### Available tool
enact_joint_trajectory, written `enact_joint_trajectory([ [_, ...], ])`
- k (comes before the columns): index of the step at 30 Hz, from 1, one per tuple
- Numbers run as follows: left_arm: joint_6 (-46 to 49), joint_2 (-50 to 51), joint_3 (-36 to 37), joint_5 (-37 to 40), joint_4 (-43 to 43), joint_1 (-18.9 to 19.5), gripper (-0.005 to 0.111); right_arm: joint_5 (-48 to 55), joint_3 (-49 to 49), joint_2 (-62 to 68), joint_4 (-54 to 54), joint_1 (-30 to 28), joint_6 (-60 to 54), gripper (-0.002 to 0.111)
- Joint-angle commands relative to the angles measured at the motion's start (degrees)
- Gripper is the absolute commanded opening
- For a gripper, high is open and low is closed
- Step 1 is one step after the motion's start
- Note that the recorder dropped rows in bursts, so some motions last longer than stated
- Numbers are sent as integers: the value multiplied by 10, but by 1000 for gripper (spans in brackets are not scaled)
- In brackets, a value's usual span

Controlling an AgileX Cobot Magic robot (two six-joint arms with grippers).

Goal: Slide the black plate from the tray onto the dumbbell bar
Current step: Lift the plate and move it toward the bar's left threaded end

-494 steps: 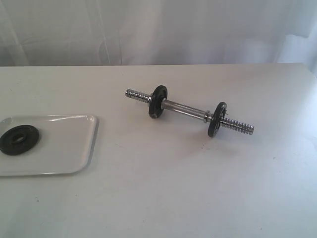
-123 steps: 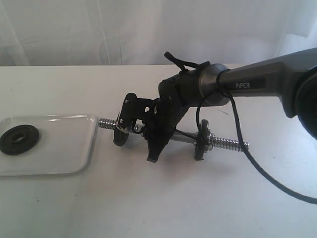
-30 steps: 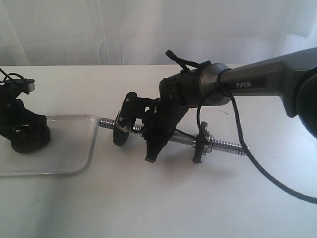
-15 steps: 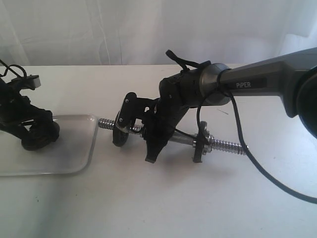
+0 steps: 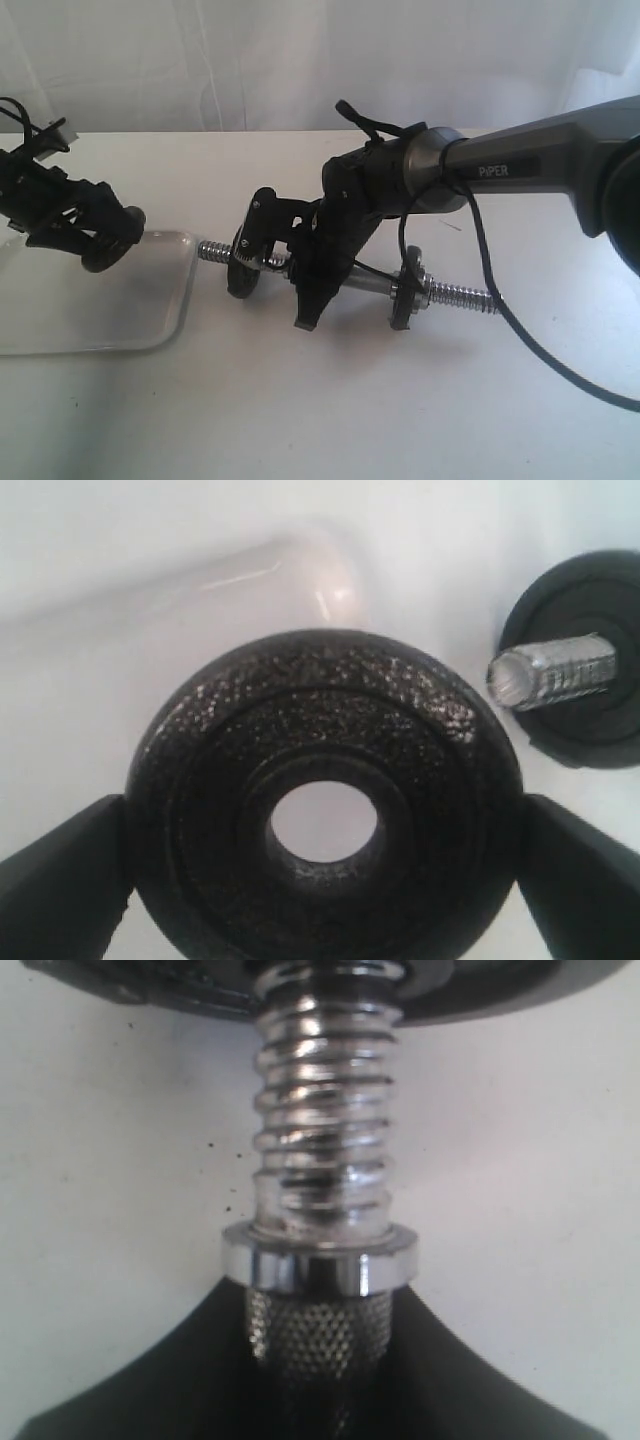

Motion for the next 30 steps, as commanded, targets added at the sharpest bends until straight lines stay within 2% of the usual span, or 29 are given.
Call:
enact_joint_trajectory([
  [1,36,-9,-6,48,-101,3,0,-39,-10,-37,11,-3,-8,0],
  [11,61,-8,-6,99,-180,3,0,-50,-10,-46,13,-3,-5,0],
  [18,61,-8,-6,108,-204,3,0,-61,-10,-72,95,-15,-45,0],
  [30,78,-8,-6,133,-248,0,0,-53,-10,-78,130,-25,-69,0],
])
